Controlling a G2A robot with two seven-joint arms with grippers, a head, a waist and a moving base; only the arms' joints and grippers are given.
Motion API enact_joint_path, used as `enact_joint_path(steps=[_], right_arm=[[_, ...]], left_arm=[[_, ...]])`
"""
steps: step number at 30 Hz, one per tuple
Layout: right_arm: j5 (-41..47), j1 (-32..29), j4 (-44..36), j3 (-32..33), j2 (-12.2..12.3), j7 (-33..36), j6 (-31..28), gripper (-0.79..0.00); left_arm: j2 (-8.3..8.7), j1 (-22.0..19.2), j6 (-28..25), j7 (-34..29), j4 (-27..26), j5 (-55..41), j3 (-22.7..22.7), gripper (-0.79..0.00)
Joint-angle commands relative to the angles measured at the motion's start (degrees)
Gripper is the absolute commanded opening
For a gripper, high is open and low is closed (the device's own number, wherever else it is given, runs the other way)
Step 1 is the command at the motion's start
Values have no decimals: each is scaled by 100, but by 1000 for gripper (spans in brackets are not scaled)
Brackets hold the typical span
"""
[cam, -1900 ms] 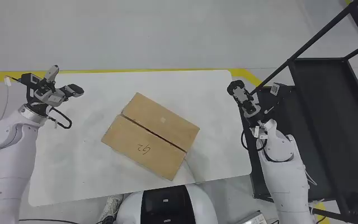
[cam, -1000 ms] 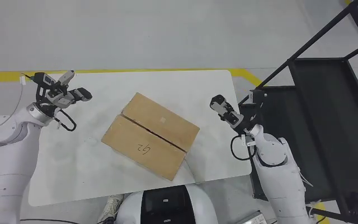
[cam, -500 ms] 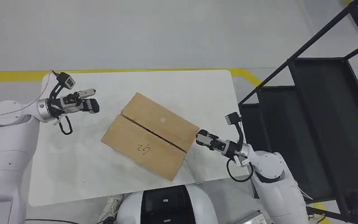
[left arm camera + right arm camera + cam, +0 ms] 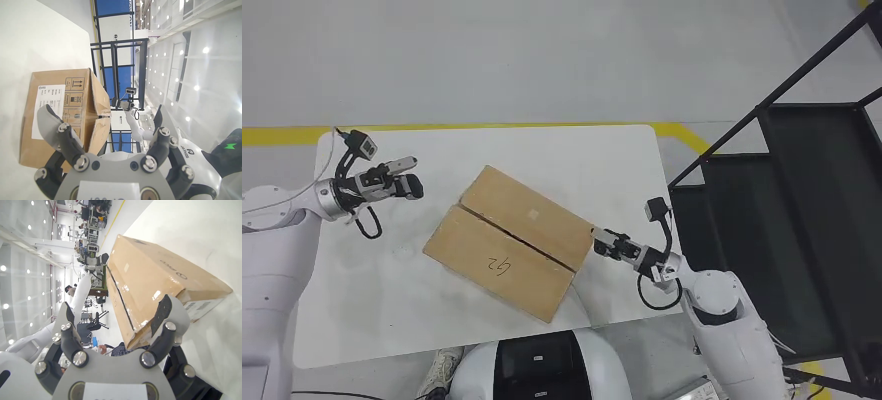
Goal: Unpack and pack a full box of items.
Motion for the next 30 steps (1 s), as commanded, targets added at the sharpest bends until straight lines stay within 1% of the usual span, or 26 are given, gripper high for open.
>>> enact_joint_path(steps=[1,5,7,10,15,18,26,28,30], right_arm=[[-96,20,69,-15,8,-105,74,0],[-222,36,144,-34,16,-401,128,0],[-243,38,186,-74,20,-446,168,0],[-165,88,236,-205,25,-330,243,0],[292,238,220,-415,22,-57,380,0],[488,503,246,-485,18,-45,504,0],[786,1608,757,-782,-14,-9,858,0],[792,1735,819,-757,-6,-15,840,0],[763,1715,828,-657,25,108,824,0]], left_arm=[[59,203,15,242,-257,212,-109,0],[152,532,183,475,-669,298,-345,0],[191,670,250,546,-852,341,-448,0],[235,835,370,622,-1064,367,-571,0],[276,1003,527,796,-1285,481,-674,0],[295,1079,602,831,-1357,489,-730,0],[341,1295,707,920,-1515,484,-881,0],[357,1374,719,959,-1541,465,-949,0],[373,1459,743,963,-1567,407,-1019,0]])
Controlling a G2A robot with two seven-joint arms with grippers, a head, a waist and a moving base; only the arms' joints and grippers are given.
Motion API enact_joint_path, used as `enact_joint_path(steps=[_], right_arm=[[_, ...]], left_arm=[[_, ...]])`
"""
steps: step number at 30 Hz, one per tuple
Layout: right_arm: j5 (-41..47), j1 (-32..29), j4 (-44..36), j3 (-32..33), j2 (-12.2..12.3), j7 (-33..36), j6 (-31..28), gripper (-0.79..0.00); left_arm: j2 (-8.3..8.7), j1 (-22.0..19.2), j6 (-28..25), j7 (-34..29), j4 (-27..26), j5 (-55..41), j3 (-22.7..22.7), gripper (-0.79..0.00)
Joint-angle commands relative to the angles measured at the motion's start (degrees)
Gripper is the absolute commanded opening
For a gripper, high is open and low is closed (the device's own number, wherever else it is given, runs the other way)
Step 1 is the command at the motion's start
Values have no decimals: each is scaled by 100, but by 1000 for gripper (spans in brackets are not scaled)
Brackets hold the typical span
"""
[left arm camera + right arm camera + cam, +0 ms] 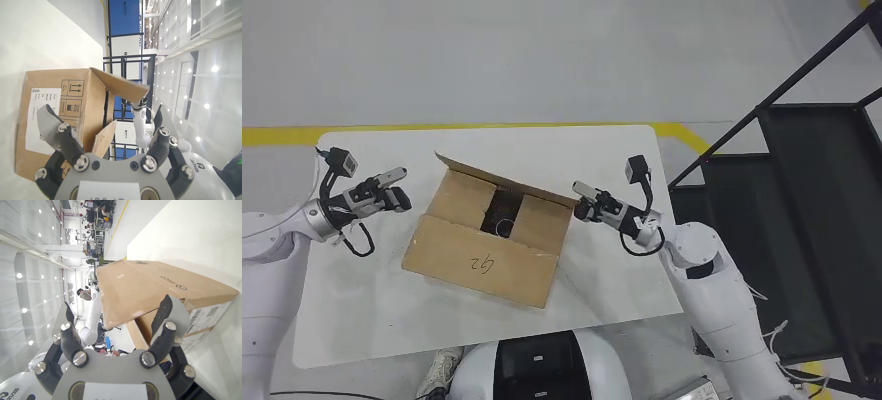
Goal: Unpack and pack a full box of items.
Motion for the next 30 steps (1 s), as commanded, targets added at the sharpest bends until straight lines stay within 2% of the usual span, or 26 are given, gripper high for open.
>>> enact_joint_path(steps=[1,6,15,30], right_arm=[[-148,-71,-12,117,43,159,-34,0],[-469,-372,-45,231,123,431,-105,0],[-226,-610,-267,-49,142,602,-71,0],[385,-309,-99,-434,131,549,312,0]], left_arm=[[16,86,32,6,-20,-47,-67,0],[23,169,113,58,-87,4,-62,0],[7,170,141,16,-248,-28,19,0],[46,303,132,50,-302,-72,-141,0]])
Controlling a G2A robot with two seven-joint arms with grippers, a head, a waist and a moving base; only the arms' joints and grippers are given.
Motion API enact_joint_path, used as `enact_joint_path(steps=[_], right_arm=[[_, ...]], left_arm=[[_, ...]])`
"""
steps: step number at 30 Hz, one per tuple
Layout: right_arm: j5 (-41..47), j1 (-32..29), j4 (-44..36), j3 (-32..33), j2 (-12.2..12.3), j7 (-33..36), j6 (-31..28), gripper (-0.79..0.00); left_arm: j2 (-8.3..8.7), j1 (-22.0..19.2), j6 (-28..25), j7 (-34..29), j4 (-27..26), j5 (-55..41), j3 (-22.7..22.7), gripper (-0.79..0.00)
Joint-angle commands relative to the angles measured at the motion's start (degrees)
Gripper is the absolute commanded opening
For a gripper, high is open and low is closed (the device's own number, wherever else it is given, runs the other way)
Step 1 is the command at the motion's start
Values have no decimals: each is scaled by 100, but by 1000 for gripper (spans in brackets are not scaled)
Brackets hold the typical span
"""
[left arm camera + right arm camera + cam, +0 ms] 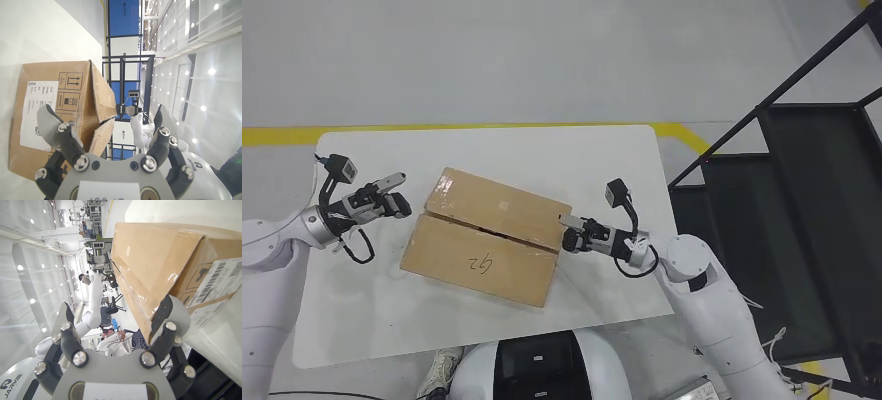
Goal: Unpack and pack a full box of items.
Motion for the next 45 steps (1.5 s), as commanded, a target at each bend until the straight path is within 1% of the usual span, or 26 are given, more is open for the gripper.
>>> enact_joint_path(steps=[1,10,15,19,24,27,33,36,42,45], right_arm=[[38,0,42,-4,5,-39,31,0],[5,-45,84,-106,31,-146,42,0],[260,87,67,-307,4,-153,106,0],[597,287,149,-394,-28,-267,138,0],[1236,748,417,-494,-117,-694,109,0],[1287,1107,607,-553,-162,-1009,78,0],[1008,1848,1146,-801,-267,-1799,139,0],[636,2137,1334,-983,-310,-2100,215,0],[-490,2305,1360,-1248,-333,-2801,528,0],[-1009,2308,1357,-1312,-322,-2977,647,0]], left_arm=[[5,16,6,-3,-16,-2,-15,0],[7,11,32,22,-35,14,-12,0],[5,7,7,24,-22,2,-4,0],[18,40,-15,14,19,-34,-67,0],[26,75,-14,22,2,-44,-99,0],[25,104,-21,30,-47,-64,-99,0],[30,159,-26,36,-101,-85,-117,0],[37,206,-28,25,-117,-119,-155,0],[54,314,-29,40,-193,-151,-238,0],[63,364,-9,52,-251,-161,-277,0]])
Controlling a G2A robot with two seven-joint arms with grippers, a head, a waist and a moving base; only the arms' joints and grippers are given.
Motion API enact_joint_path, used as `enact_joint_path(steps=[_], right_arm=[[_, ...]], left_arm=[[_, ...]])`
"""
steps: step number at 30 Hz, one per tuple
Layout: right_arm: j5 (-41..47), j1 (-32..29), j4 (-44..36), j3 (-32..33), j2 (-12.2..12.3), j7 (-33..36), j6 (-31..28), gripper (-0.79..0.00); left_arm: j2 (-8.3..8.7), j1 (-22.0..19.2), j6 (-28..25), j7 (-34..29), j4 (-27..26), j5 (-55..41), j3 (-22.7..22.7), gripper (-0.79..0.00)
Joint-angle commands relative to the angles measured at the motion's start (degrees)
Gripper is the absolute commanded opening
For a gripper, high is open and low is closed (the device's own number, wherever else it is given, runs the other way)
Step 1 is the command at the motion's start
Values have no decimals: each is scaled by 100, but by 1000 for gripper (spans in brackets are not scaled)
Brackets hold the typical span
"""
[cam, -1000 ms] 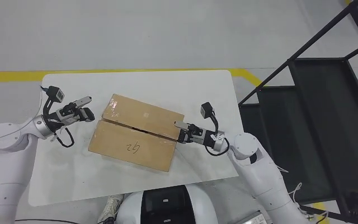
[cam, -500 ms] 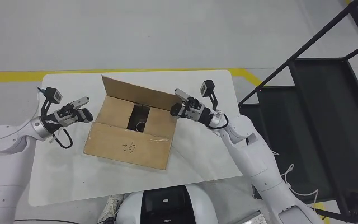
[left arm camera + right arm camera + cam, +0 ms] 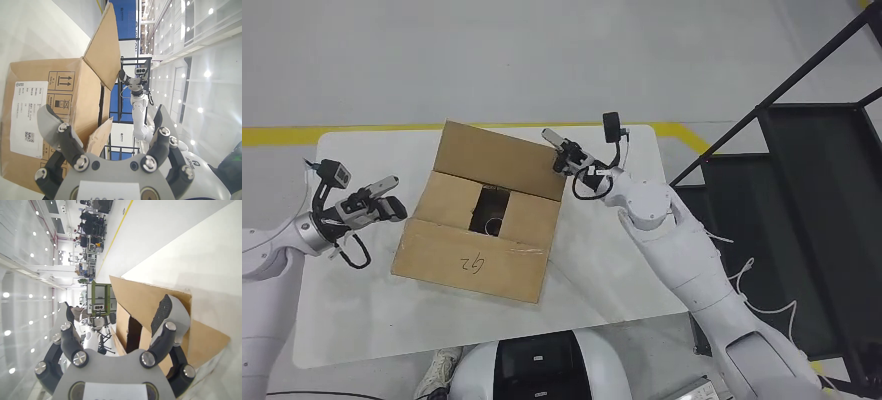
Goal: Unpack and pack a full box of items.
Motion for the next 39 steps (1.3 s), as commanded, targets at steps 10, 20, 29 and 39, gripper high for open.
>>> enact_joint_path(steps=[10,20,29,39], right_arm=[[-994,-233,-271,37,86,278,174,0],[-864,-298,-398,105,97,403,-28,0],[-864,-298,-398,105,97,403,-28,0],[-547,179,278,-328,-53,721,152,0]], left_arm=[[20,135,24,36,-184,48,-66,0],[26,225,-82,101,-296,-45,-156,0],[26,225,-82,101,-296,-45,-156,0],[21,317,54,392,-508,266,-76,0]])
